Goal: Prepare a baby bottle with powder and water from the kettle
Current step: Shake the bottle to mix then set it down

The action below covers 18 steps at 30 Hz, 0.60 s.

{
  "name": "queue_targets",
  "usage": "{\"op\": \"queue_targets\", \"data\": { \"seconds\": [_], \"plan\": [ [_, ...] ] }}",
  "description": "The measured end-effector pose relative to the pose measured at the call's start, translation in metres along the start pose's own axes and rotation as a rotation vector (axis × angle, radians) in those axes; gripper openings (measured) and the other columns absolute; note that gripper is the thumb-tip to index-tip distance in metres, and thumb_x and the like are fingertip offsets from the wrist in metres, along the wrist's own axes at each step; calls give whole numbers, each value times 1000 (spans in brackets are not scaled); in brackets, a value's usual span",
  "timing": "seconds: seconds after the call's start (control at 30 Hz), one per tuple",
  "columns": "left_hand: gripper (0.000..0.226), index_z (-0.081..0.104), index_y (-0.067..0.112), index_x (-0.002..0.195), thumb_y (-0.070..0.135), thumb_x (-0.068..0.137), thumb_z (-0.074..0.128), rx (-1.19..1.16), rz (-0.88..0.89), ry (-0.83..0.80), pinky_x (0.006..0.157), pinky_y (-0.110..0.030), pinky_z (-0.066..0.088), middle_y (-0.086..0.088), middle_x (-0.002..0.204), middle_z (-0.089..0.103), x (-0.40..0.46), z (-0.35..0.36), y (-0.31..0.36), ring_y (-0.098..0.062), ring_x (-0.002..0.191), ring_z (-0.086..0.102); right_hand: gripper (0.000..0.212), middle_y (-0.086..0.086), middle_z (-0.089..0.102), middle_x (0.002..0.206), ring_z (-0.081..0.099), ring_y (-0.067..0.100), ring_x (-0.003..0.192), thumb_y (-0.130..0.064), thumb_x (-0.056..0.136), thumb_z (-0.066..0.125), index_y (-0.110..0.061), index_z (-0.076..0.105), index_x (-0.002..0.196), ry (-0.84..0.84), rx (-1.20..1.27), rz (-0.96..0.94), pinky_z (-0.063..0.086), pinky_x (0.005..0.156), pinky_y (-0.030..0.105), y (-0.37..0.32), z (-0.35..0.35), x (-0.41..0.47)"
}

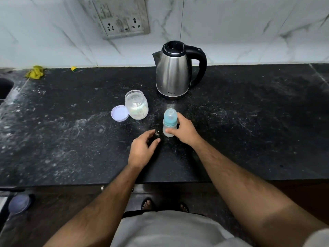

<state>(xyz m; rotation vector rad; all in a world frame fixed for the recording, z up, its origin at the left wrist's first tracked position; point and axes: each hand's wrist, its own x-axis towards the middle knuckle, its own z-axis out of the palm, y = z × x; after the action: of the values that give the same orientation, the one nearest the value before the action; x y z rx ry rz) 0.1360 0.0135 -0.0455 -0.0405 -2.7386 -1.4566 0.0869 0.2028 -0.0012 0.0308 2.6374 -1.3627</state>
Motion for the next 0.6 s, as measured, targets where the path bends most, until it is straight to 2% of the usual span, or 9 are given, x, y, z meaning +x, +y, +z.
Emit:
{"op": "queue_targets", "data": {
  "seconds": [0.1, 0.2, 0.27, 0.33, 0.43, 0.53, 0.6],
  "plan": [
    [45, 64, 17, 128, 37, 89, 70, 186, 133, -24, 106, -23, 41, 2, 131, 66, -18, 7, 1, -10, 122, 59, 56, 2, 68, 116, 62, 18, 108, -17, 74, 84, -14, 58, 124, 16, 63, -21, 49, 98, 38, 4, -3, -4],
    [48, 65, 13, 127, 42, 89, 67, 364, 266, -81, 114, -33, 35, -5, 139, 60, -30, 16, 1, -20, 132, 52, 56, 4, 67, 117, 62, 19, 109, -16, 73, 85, -12, 59, 122, 78, 143, -10, 49, 99, 42, 12, -15, -13],
    [54, 62, 15, 132, 50, 90, 62, 499, 302, -119, 120, -41, 27, -7, 148, 51, -35, 23, 0, -23, 142, 41, 54, 3, 67, 117, 63, 19, 109, -15, 74, 84, -13, 60, 122, 101, 184, -13, 50, 99, 44, 18, -27, -22],
    [67, 51, 19, 142, 61, 91, 51, 620, 292, -181, 123, -44, 14, -6, 158, 34, -38, 29, -4, -24, 150, 23, 55, 1, 68, 116, 65, 17, 108, -14, 75, 83, -15, 58, 124, 104, 231, -29, 52, 98, 45, 22, -40, -32],
    [84, 30, 23, 153, 75, 88, 29, 734, 262, -254, 124, -47, 2, -8, 165, 11, -36, 36, -10, -25, 154, 0, 67, 0, 68, 119, 67, 15, 107, -10, 77, 82, -20, 48, 134, 104, 333, -73, 54, 97, 44, 26, -55, -45],
    [90, 21, 24, 156, 79, 85, 18, 756, 239, -264, 123, -47, -1, -8, 166, 5, -30, 41, -11, -25, 153, -6, 85, 7, 63, 129, 66, 20, 111, -7, 82, 78, -28, 29, 148, 122, 424, -102, 55, 95, 41, 28, -64, -52],
    [91, 17, 24, 157, 80, 85, 15, 778, 225, -266, 123, -47, -1, -8, 166, 3, -30, 44, -13, -25, 153, -7, 97, 9, 62, 131, 69, 18, 108, -4, 85, 74, -32, 13, 155, 133, 492, -91, 56, 93, 34, 28, -68, -56]
  ]
}}
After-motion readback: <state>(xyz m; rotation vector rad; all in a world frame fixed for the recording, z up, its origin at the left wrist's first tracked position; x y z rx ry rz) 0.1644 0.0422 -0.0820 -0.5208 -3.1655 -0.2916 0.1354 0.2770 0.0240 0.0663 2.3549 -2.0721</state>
